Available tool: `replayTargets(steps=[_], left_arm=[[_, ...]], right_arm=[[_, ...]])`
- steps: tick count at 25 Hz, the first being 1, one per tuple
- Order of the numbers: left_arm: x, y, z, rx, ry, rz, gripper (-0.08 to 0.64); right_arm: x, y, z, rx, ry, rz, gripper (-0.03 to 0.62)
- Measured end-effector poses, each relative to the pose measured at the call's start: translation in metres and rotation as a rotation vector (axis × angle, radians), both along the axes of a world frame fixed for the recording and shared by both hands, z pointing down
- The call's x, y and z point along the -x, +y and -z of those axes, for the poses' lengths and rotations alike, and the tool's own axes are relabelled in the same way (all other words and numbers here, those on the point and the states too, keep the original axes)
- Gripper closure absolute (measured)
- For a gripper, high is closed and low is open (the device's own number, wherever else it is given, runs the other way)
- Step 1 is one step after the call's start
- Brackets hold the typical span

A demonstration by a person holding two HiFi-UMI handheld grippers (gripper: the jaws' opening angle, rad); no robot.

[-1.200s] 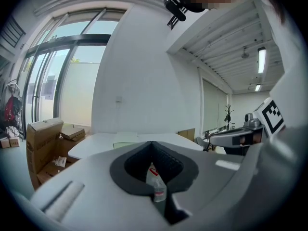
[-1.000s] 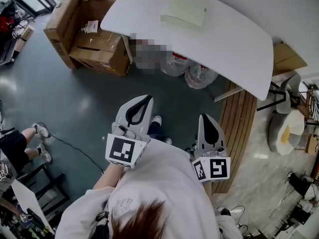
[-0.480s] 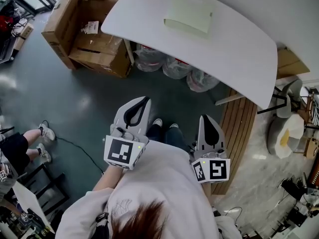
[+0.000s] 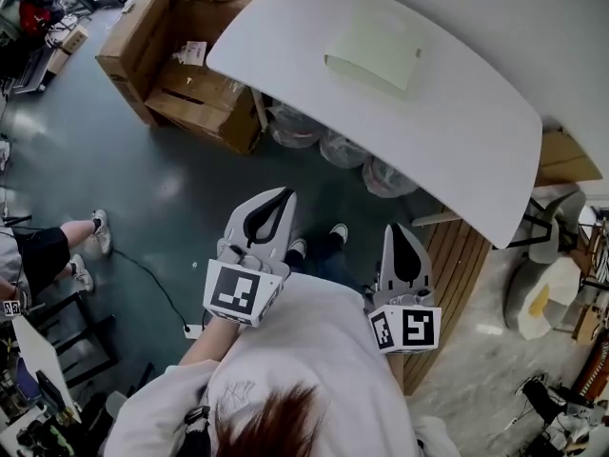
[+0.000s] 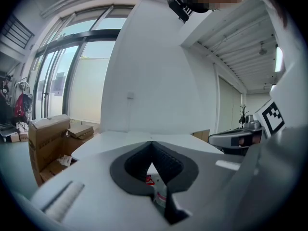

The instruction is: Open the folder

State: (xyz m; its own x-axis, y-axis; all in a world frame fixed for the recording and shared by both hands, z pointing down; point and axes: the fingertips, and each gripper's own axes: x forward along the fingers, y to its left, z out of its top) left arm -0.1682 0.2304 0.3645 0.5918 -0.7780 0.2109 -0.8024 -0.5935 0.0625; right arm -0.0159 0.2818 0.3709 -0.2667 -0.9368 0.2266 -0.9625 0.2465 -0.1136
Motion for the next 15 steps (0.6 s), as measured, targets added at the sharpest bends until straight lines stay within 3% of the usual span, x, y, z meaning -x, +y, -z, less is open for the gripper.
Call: replayTargets(steps=[7, 15], left_arm=[[-0.045, -0.021, 0.011, 0.05, 0.013, 0.042, 0.558], [-0.065, -0.041, 0.014, -0.014, -0.023, 0.067, 0.558]], right_arm=[[-0.045, -0.038, 0.007, -0.012, -0.025, 0.034, 0.584], [-0.067, -0.064, 0.008, -0.032, -0.048, 0.085, 0.584]])
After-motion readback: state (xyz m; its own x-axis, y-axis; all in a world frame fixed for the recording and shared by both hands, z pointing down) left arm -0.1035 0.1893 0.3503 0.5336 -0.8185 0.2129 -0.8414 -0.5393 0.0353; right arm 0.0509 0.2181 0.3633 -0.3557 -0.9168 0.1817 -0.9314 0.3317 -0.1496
